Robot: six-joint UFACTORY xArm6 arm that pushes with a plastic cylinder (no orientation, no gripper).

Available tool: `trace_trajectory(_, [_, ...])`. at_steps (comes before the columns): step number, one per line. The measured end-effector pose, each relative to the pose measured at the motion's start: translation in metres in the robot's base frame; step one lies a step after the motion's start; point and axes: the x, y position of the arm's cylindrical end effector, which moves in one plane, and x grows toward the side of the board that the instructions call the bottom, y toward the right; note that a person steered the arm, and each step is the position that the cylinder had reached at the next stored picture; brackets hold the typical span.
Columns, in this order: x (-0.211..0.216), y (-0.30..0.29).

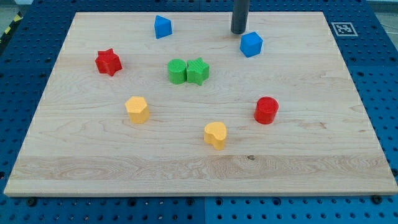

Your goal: Push the blue cube into the green star

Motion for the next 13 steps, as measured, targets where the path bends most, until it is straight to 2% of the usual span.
trace_trajectory(2, [0.009, 0.007])
trace_trajectory(3, [0.044, 0.032])
trace_trajectory(4, [0.076, 0.027])
trace_trajectory(5, [0.076, 0.028])
trace_trajectory(7, [0.079, 0.079])
trace_trajectory(8, [0.105, 0.091])
trace_trajectory(13, [0.109, 0.075])
